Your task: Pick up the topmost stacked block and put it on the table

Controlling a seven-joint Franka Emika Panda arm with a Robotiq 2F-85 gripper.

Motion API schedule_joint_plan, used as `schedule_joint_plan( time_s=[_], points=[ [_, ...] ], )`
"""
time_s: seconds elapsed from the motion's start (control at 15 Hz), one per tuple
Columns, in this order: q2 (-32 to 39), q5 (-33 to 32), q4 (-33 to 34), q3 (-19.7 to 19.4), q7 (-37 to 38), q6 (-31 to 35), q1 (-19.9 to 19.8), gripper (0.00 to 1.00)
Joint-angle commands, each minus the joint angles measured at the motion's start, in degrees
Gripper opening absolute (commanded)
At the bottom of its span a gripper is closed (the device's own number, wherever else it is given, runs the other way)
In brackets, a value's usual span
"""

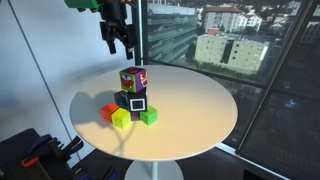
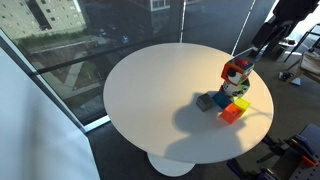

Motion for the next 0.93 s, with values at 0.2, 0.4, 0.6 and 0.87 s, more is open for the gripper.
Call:
schedule_joint_plan(
  time_s=[0.2,0.4,0.6,0.87],
  points=[
    [4.55,-4.51,3.35,0.41,3.39,-0.74,-0.48,1.0],
    [5.88,-4.46,4.02,0.31,3.16,-0.74,-0.27,1.0],
    [6.59,-3.75,4.32,0.16,3.15,-0.47,-0.15,1.0],
    [5.96,-3.22,2.74,-0.11,1.74,-0.11,0.02,1.0]
  ],
)
